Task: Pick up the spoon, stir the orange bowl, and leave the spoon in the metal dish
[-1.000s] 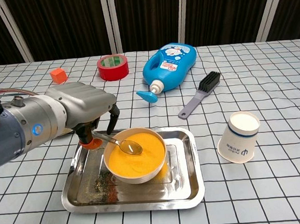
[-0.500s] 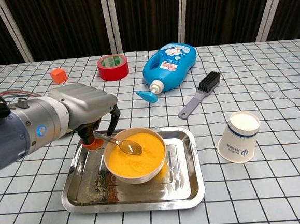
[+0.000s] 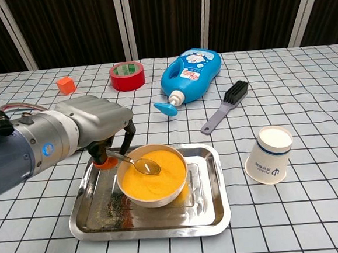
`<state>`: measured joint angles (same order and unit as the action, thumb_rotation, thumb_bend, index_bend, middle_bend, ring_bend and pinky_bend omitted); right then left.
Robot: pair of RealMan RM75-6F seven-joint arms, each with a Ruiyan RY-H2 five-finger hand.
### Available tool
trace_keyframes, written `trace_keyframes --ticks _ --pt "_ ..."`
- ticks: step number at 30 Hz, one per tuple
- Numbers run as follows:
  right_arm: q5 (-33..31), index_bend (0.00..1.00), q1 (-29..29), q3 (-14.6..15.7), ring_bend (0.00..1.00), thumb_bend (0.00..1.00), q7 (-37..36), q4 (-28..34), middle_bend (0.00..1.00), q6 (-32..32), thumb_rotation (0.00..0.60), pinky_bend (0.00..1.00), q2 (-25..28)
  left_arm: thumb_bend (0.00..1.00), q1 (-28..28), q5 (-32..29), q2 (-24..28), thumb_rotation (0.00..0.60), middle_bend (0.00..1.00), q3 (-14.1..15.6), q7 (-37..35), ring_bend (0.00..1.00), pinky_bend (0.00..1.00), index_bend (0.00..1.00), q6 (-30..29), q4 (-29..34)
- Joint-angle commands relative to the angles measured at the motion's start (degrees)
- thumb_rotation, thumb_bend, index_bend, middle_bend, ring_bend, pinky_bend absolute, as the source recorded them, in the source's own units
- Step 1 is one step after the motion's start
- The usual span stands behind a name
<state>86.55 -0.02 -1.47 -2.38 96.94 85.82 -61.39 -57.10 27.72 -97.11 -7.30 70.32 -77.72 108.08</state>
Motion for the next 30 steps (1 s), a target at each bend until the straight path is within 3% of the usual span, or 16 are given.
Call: trace_keyframes --ticks 1,30 --pt "-0.01 0.00 -0.01 0.00 0.00 0.31 -0.02 0.02 0.00 0.01 0.600 0.00 0.00 0.53 -0.06 0.05 -0.03 0.600 1.00 0.01 -0.11 1.00 1.00 0.49 -0.05 -0.03" --pt "-0.03 0.00 -0.06 0.00 0.00 0.31 -0.05 0.03 0.00 0.06 0.600 0.00 0.06 0.62 -0.10 2.60 1.05 0.600 1.00 1.56 -1.59 1.00 1.00 0.54 -0.23 0.20"
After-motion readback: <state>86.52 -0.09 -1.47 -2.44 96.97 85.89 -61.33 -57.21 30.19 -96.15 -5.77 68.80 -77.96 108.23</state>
